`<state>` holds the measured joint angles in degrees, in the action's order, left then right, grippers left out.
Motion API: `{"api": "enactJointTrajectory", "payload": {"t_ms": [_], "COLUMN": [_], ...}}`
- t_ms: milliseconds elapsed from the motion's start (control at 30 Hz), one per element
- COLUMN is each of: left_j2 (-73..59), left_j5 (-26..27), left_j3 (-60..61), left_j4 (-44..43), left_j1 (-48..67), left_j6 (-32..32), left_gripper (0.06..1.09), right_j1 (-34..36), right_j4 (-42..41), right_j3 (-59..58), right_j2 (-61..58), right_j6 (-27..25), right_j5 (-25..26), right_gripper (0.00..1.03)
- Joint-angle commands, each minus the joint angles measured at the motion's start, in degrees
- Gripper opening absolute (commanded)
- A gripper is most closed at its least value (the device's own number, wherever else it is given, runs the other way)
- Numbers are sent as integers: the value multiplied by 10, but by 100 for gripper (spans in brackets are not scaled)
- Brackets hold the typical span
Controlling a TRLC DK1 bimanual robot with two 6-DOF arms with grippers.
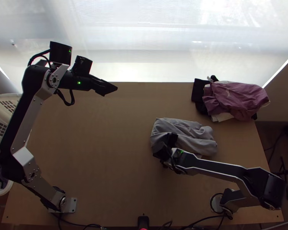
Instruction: Fold the t-shirt
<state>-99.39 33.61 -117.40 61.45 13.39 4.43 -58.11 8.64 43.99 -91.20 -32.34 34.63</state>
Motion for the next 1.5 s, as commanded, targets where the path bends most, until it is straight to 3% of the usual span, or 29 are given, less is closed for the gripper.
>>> {"api": "enactJointTrajectory", "payload": {"t_ms": [0,233,433,767,1067,1467], "left_j2": [6,4,17,91,122,137], "left_j5": [6,11,21,39,62,72], "left_j3": [7,11,46,271,365,396], "left_j4": [2,2,-4,-169,-246,-257], "left_j1": [-13,-19,-32,-43,-46,-56], "left_j6": [7,27,52,61,50,50], "left_gripper": [104,103,103,103,103,103], "right_j1": [-1,-2,-20,-31,-38,-52], "right_j4": [-13,-36,1,-5,-58,-59], "right_j3": [10,-2,-8,-56,-84,-72], "right_j2": [1,-9,59,139,69,148], "right_j6": [-12,-11,41,69,84,32], "right_j5": [17,41,40,53,66,94], "right_gripper": [98,98,98,98,98,98]}}
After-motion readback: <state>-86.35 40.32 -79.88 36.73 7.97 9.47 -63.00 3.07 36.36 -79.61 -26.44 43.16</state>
